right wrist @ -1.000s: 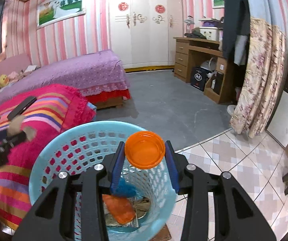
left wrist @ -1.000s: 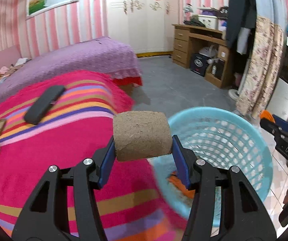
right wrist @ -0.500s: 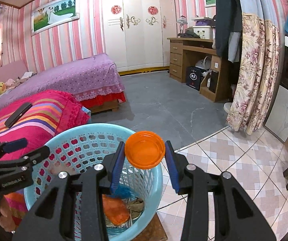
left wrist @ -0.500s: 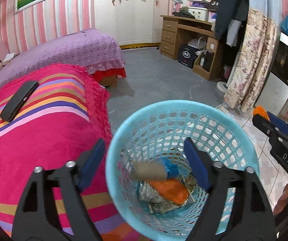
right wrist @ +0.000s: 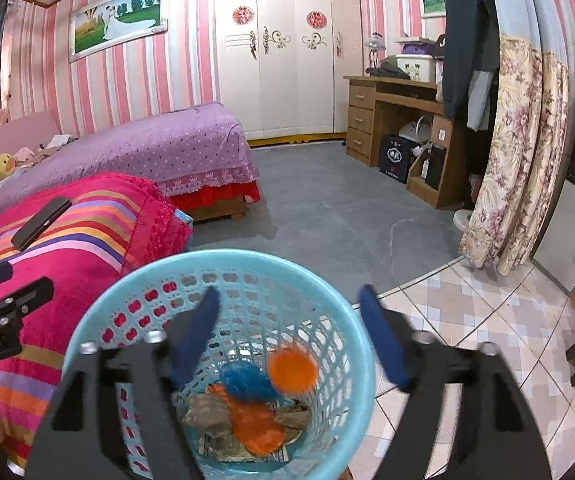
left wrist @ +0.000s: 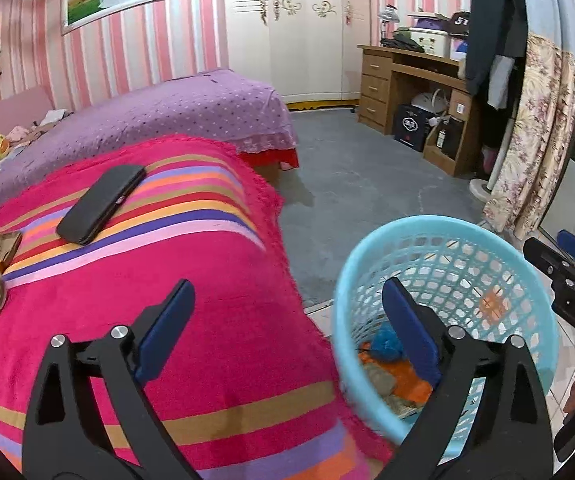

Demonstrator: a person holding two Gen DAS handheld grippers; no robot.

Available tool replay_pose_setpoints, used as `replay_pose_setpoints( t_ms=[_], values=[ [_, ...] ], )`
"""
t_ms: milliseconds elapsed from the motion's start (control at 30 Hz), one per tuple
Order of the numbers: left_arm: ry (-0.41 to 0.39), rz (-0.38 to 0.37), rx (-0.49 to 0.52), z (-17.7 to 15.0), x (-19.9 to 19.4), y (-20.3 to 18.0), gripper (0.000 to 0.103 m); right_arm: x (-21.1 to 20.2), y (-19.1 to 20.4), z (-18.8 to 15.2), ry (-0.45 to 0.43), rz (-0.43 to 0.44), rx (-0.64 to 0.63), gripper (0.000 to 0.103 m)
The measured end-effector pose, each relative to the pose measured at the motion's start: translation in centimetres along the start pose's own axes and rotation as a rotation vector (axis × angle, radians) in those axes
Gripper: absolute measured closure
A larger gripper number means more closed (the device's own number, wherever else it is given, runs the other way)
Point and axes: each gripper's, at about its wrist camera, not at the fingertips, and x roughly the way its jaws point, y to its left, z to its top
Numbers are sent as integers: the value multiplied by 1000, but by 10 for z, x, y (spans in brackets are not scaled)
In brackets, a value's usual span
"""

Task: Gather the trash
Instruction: 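Open the left tool over the basket while the right tool releases the orange cup, then move both open tools back over the bed toward the tangerine and roll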

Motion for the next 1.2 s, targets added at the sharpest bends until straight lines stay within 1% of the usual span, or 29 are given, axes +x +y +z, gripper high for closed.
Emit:
replay_pose_setpoints(
  t_ms=[67,100,133,200,367,467,567,733,867,1033,1133,1200],
  values=[
    [-3,10,-9,-1,-3,11,11,-1,7,3,1,-1,-5,21],
    [-3,14,-14,-1,-4,17,11,-1,11,4,0,-8,-7,14],
    [-4,19,-19,0,-6,22,11,-2,16,5,-8,-20,-11,11],
    [-3,28,-30,1,-11,37,10,-3,22,7,-11,-27,-13,8],
    [-31,67,-45,5,-30,71,7,-2,47,14,-13,-26,-29,7],
    [-45,86,-74,8,-42,100,6,-2,67,16,-10,-24,-61,7],
    [-42,105,-97,9,-51,131,6,-2,91,21,-11,-4,-82,7],
    [-53,187,-99,5,-68,183,6,-4,140,26,-25,42,-114,7],
    [-50,230,-120,-2,-77,225,6,-4,174,27,-21,87,-116,7],
    [-62,265,-161,-15,-81,271,6,-1,213,26,-12,129,-119,7],
    [-37,292,-188,-22,-75,299,6,0,237,24,-10,140,-142,7],
    [-18,292,-217,-26,-72,318,6,1,254,22,-2,143,-158,6]
  ],
)
